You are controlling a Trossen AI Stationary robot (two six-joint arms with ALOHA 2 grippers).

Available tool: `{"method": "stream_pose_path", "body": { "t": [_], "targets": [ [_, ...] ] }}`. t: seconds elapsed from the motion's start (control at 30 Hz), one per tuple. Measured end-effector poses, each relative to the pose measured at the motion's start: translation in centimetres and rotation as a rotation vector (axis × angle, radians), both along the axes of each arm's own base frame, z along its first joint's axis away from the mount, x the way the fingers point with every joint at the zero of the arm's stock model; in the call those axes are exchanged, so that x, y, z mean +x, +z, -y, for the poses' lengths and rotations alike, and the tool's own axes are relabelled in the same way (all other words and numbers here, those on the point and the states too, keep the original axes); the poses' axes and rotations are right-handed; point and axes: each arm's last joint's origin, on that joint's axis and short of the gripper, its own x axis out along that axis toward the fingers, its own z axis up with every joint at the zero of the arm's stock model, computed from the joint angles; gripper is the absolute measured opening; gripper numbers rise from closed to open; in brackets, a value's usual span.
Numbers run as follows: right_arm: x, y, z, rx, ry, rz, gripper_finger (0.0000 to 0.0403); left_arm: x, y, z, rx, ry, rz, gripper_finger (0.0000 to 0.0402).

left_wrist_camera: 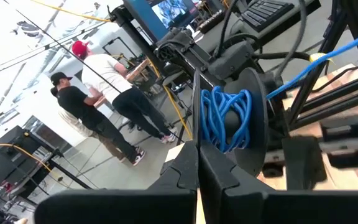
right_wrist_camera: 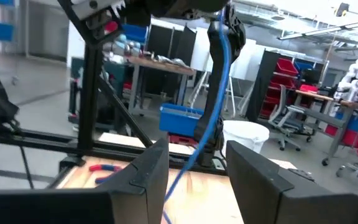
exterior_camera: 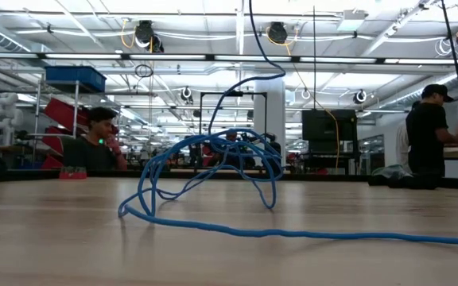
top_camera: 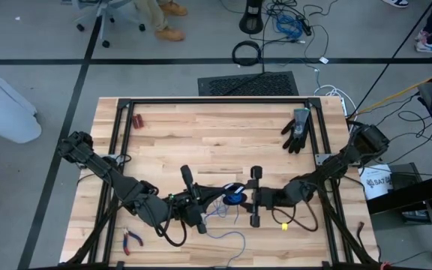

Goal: Coil cords
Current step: Uncoil the blue wire from the spool

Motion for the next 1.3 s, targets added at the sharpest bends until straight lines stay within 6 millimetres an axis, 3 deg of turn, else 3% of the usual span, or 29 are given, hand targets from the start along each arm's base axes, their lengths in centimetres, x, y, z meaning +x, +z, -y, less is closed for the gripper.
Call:
{"method": "stream_pose_path", "body": {
  "t": [0.13, 0.47, 0.7, 0.93, 1.13, 1.3],
  "targets": [
    [0.9, -0.2, -0.3, -0.042, -0.101, -0.059, 0.0146, 0.0, 0.0, 0.0, 0.001, -0.001, -0.001, 0.0000],
    [0.6, 0.1, -0.9, -0.059, -0.091, -0.053, 0.0113, -0.1, 0.0, 0.2, 0.001, -0.004, -0.001, 0.0000],
    [0.1, 0.4, -1.5, -0.093, -0.112, -0.035, 0.0074, -0.1, 0.0, 0.2, 0.001, -0.004, -0.001, 0.0000],
    [0.1, 0.3, -1.5, -0.099, -0.112, -0.043, 0.0006, -0.1, 0.0, 0.2, 0.001, -0.004, -0.001, 0.0000],
    [0.1, 0.6, -1.8, -0.065, -0.097, -0.040, 0.0002, -0.1, 0.0, 0.1, 0.001, -0.004, 0.000, 0.0000],
    [0.4, 2.4, -3.6, -0.079, -0.031, -0.043, 0.0001, 0.0, 0.0, 0.1, 0.002, -0.001, -0.001, 0.0000]
  ]
}}
